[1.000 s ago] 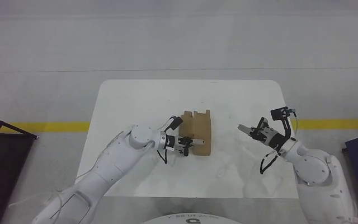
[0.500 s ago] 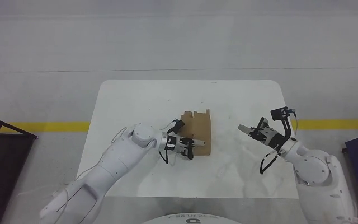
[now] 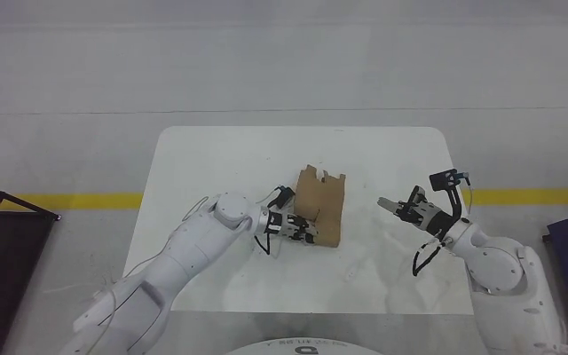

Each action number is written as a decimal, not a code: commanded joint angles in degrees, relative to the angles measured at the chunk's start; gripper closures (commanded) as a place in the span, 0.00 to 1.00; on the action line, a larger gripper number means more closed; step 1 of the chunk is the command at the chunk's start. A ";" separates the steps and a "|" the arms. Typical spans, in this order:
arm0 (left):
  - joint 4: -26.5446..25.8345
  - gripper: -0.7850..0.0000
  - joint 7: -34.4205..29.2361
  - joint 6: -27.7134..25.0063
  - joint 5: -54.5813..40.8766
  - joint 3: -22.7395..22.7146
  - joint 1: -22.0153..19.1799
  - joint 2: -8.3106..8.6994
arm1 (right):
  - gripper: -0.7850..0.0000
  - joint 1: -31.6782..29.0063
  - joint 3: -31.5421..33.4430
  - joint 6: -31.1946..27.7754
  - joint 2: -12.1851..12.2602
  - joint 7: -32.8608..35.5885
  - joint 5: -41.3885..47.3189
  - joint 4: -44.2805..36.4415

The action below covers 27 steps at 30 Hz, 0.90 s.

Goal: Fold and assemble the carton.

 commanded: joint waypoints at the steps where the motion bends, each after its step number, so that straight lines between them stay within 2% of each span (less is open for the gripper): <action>1: 0.28 1.00 0.06 -0.71 -0.20 -0.17 -0.01 -0.07 | 0.00 -0.15 -0.68 0.10 -0.04 0.12 1.13 0.41; 4: 0.53 1.00 -0.28 -1.76 -0.87 -0.65 0.14 -0.06 | 0.00 0.32 -1.52 0.21 0.28 5.62 5.51 1.97; 6: 0.63 1.00 -0.51 -2.20 -0.97 -0.92 0.18 -0.02 | 0.00 0.82 -1.63 0.76 0.54 10.50 11.58 3.32; 11: -0.24 1.00 -1.99 -4.26 -2.39 -1.79 0.78 0.11 | 0.00 2.19 0.96 2.28 1.65 23.03 22.93 5.91; 18: -1.54 1.00 -3.91 -5.72 -3.74 -3.17 1.64 0.55 | 0.00 4.39 1.88 9.38 2.91 37.82 36.77 10.54; 20: -1.93 1.00 -4.20 -6.09 -4.27 -3.69 2.01 0.72 | 0.00 5.26 1.59 10.71 3.11 40.21 40.43 11.72; 27: -2.93 1.00 -5.27 -6.35 -5.97 -5.13 3.07 1.17 | 0.00 5.38 1.59 10.82 3.13 40.27 40.84 11.93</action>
